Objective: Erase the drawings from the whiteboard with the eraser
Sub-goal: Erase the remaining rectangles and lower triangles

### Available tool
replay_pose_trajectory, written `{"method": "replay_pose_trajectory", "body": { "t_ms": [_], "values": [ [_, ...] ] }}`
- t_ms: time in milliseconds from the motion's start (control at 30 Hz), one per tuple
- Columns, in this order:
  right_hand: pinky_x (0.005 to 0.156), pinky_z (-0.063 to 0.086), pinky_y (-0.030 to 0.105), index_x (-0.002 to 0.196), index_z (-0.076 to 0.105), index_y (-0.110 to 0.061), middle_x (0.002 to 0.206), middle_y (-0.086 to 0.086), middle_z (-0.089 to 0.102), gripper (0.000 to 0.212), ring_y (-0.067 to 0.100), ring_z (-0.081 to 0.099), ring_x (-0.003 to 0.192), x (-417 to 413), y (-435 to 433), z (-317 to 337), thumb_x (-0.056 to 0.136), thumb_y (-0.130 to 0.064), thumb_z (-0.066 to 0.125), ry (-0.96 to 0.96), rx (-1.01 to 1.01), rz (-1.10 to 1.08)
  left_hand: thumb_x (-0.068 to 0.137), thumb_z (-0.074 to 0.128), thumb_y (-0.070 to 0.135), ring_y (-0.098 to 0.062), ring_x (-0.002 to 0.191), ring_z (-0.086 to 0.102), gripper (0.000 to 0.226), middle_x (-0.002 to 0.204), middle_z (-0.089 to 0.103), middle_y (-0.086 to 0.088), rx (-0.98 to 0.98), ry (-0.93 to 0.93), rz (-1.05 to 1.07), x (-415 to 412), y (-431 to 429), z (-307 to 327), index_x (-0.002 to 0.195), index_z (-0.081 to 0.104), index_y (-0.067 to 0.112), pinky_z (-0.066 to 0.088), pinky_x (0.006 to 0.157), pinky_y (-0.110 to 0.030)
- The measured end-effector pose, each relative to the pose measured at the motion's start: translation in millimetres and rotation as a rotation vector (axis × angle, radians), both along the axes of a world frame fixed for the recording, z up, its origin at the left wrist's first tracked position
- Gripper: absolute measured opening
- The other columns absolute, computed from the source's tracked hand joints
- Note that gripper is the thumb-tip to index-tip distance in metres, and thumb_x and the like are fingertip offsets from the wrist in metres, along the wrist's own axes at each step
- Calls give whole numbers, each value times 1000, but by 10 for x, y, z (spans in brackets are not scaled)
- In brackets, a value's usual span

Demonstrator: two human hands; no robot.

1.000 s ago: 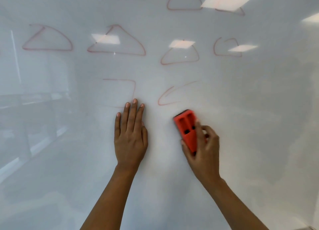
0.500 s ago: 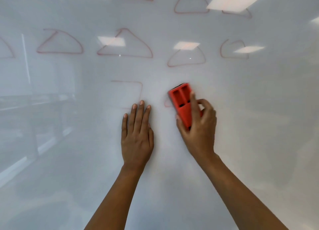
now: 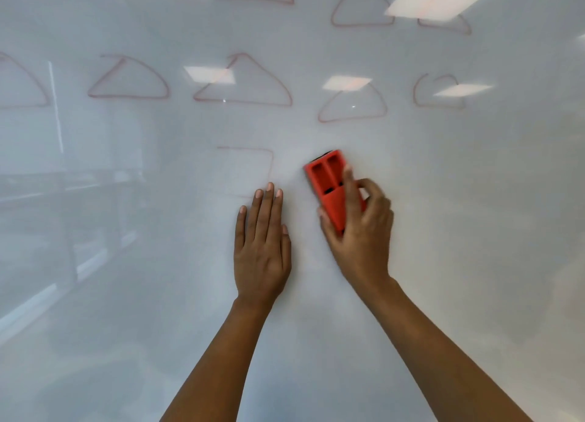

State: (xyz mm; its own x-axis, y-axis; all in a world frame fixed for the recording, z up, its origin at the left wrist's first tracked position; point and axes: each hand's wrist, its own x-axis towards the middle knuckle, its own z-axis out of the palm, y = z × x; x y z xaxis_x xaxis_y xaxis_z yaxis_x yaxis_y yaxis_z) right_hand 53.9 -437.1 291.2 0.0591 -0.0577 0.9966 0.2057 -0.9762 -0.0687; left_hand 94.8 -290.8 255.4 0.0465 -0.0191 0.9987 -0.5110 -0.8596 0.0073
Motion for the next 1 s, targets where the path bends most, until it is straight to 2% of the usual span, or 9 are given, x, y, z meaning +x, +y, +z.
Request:
{"method": "replay_pose_trajectory", "body": {
  "t_ms": [100,200,367,433,633,733,800,933,1000],
  "values": [
    [77,47,41,146,29,-16,127,10,38,71,29,50,98,-17,-34,-152,89,-43,61,54,-190,14,103,22,21,-18,146,22,49,156,25,-7,-12,13,-90,-31,36,16,149,22,6,15,121,-34],
    [75,47,42,144,33,-17,124,8,38,70,27,49,94,-32,-184,-147,86,-42,63,43,-243,33,101,24,20,-16,147,19,50,156,24,-6,-4,39,-136,-69,45,32,149,22,6,12,122,-32],
    [82,43,42,143,40,-10,122,19,48,69,32,49,101,-44,-115,174,85,-35,68,-17,237,50,100,27,19,-11,148,13,52,157,21,-4,0,70,-233,-135,131,45,150,18,7,10,121,-29],
    [83,44,44,142,41,-7,120,22,49,69,36,51,100,-37,104,240,84,-33,69,-41,325,84,100,26,19,-13,148,15,51,157,22,-4,-27,68,-209,-160,219,70,150,21,6,9,121,-30],
    [74,47,41,143,36,-13,120,15,52,66,31,55,91,-15,574,-251,87,-40,60,47,-234,34,102,23,20,-18,147,21,49,156,23,-3,-118,35,-100,-144,691,242,149,26,6,11,121,-34],
    [73,47,41,143,34,-16,123,9,42,70,29,53,91,-14,459,-289,83,-38,64,52,-330,-1,102,21,21,-18,147,20,50,157,22,-3,-147,39,-70,-106,939,310,150,25,6,10,121,-34],
    [76,46,42,142,38,-13,123,14,45,67,32,52,93,-27,356,-187,84,-37,63,29,-227,-25,102,21,21,-19,147,20,50,157,23,-4,-157,42,-47,-78,1073,331,150,25,6,9,121,-33],
    [82,46,46,142,41,-7,121,24,48,67,36,51,101,-43,443,235,86,-32,68,-6,273,42,102,21,21,-20,147,20,50,157,25,-6,-129,57,-19,-40,1306,351,149,26,4,10,121,-35],
    [83,46,46,142,40,-6,122,24,48,68,37,51,102,-26,653,365,86,-32,68,-15,347,62,102,22,21,-21,146,22,50,157,26,-7,-87,45,-16,-38,1344,346,149,28,4,11,121,-36]
  ]
}}
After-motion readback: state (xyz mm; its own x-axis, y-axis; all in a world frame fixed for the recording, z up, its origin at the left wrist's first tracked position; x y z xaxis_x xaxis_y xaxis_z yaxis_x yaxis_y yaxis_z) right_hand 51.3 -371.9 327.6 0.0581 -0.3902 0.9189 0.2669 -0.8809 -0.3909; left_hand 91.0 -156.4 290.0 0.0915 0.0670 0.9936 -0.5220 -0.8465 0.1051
